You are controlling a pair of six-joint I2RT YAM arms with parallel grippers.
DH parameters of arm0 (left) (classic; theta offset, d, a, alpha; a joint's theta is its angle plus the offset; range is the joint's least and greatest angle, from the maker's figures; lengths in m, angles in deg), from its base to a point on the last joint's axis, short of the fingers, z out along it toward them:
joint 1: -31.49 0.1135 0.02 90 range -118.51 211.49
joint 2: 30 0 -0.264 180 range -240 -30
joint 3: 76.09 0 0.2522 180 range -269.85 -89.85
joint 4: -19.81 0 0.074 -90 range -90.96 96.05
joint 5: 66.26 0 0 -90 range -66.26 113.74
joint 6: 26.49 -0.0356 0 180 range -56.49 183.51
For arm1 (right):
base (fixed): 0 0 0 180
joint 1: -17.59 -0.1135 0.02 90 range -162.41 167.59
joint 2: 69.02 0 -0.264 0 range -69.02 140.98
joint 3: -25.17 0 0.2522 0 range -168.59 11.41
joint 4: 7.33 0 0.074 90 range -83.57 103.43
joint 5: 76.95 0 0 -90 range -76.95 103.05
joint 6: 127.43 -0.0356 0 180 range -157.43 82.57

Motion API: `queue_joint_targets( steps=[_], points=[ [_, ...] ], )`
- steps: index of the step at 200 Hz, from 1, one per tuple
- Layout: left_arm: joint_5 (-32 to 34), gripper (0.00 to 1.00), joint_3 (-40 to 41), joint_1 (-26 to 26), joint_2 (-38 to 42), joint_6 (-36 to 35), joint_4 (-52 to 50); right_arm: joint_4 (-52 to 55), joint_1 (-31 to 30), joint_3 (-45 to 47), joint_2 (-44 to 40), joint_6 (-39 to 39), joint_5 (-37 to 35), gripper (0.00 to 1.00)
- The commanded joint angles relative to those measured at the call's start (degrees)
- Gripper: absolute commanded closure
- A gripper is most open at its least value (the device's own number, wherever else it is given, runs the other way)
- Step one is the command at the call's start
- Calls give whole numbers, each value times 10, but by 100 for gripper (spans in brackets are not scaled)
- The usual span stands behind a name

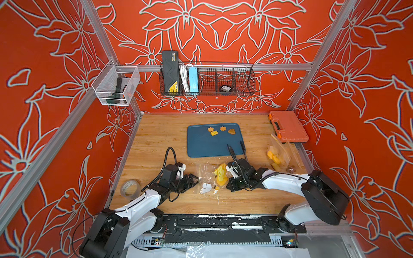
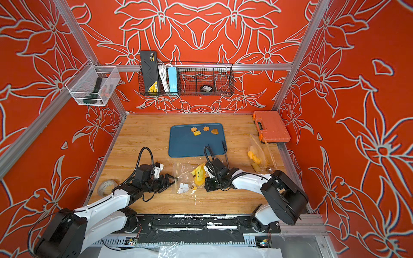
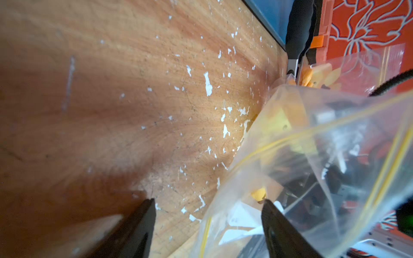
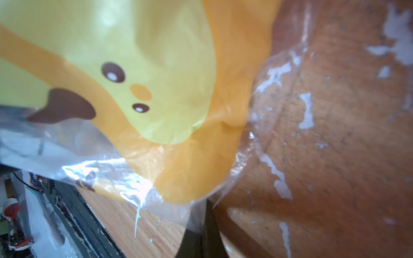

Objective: Put the cookies into a resealable bag to prevent moisture
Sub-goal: Pick up the ziploc bag from the center of the board.

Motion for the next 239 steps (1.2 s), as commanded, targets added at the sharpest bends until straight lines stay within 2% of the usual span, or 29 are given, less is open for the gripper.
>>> queue_joint_targets(
  steps=[1,14,31,83,133,177,201,222,239],
  points=[
    [-26,43,3,-5,8,-5,29,-27,9,13,14,-34,19,100],
    [-33,50,2,-7,22,-15,34,-34,14,14,11,-39,29,100],
    [-36,55,4,-12,34,-23,38,-43,23,14,7,-44,46,100],
    [-36,57,18,-18,77,-17,42,-66,60,29,-4,-85,77,100],
    [-35,61,19,-20,76,-5,57,-138,69,54,1,-163,108,100],
    [-31,70,17,-30,52,20,104,-202,69,82,-16,-247,92,100],
    [-22,63,15,-32,41,45,136,-256,69,106,-36,-308,72,100],
    [-18,62,3,-34,29,58,155,-251,68,107,-57,-325,44,100],
    [-19,68,-7,-36,21,58,161,-233,68,95,-63,-315,43,100]
  ],
)
